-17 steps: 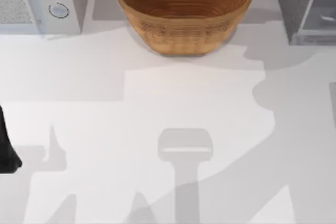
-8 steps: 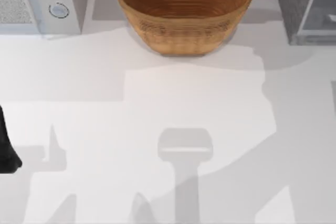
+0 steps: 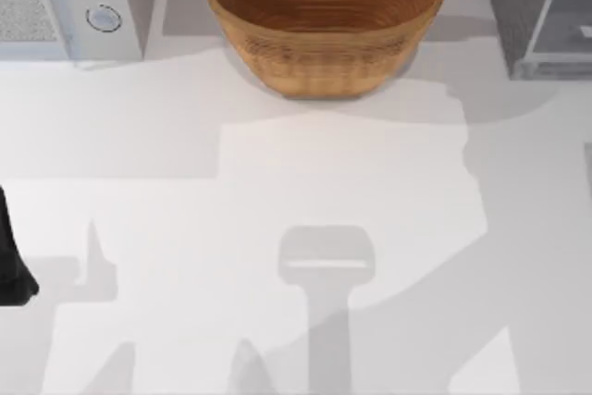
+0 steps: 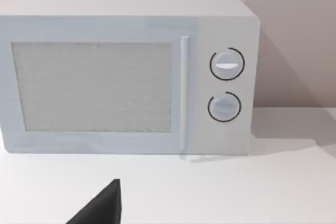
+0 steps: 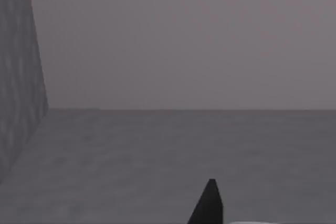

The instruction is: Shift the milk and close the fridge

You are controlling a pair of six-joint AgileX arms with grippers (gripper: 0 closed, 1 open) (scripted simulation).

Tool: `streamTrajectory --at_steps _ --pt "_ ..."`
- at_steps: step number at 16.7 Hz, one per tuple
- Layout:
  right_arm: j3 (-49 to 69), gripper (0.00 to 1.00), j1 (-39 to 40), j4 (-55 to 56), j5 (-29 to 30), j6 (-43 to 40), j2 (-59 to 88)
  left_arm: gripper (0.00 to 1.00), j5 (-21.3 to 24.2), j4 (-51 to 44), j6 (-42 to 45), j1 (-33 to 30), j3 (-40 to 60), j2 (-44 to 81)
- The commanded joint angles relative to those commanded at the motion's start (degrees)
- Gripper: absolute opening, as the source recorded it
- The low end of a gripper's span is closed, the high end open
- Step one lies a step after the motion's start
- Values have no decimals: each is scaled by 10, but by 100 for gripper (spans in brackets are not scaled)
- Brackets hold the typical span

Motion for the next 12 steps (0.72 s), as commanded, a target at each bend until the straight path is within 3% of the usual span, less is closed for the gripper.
streamTrajectory --at_steps 9,12 --pt "0 98 0 0 0 0 0 100 0 0 0 0 0 0" --pt "0 100 0 0 0 0 0 100 0 0 0 0 0 0"
